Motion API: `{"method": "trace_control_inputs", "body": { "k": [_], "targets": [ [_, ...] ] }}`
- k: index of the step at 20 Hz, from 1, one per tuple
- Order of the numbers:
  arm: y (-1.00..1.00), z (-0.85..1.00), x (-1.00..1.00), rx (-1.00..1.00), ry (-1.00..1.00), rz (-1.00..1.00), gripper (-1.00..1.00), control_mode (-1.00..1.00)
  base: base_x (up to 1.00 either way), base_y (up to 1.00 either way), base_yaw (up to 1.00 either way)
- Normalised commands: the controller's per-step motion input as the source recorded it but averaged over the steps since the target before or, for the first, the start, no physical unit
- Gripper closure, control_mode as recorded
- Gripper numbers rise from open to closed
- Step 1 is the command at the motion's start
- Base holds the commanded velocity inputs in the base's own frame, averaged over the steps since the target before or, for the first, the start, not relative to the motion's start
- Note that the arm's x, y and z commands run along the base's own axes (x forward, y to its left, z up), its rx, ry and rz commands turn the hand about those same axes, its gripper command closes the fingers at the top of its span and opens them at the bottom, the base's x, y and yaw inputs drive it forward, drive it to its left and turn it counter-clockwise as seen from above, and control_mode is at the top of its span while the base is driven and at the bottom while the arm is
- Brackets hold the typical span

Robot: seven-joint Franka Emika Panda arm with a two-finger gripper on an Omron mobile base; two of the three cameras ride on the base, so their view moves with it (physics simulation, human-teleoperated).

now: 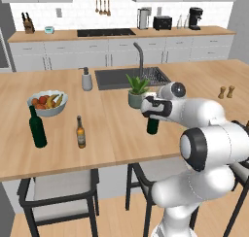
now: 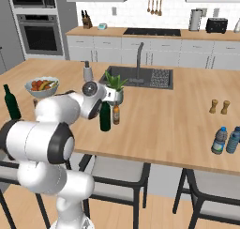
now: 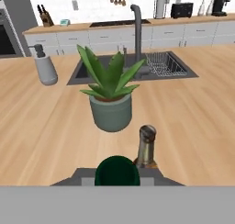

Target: Move the plastic bottles in the middle to the plastics group, and the glass bottles in the middle to the glass group.

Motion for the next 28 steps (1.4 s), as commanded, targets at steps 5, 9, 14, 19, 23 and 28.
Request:
{"method": "trace_control_inputs", "body": {
  "k": [5, 9, 14, 19, 23, 28],
  "targets": [
    [0.47, 0.58, -0.47, 0.00, 0.02, 0.00, 1.00, -1.00, 0.00, 0.00, 0.00],
    [0.70, 0.64, -0.20, 0.00, 0.08, 0.00, 1.00, -1.00, 0.00, 0.00, 0.00],
    [0.74, 0.59, -0.23, 0.00, 0.09, 0.00, 1.00, -1.00, 0.00, 0.00, 0.00],
    [0.72, 0.41, -0.22, 0.00, 0.07, 0.00, 1.00, -1.00, 0.00, 0.00, 0.00],
    [0.76, 0.11, -0.19, 0.00, 0.01, 0.00, 1.00, -1.00, 0.00, 0.00, 0.00],
    [0.76, -0.43, -0.06, 0.00, 0.00, 0.02, 1.00, -1.00, 0.00, 0.00, 0.00]
  ]
}}
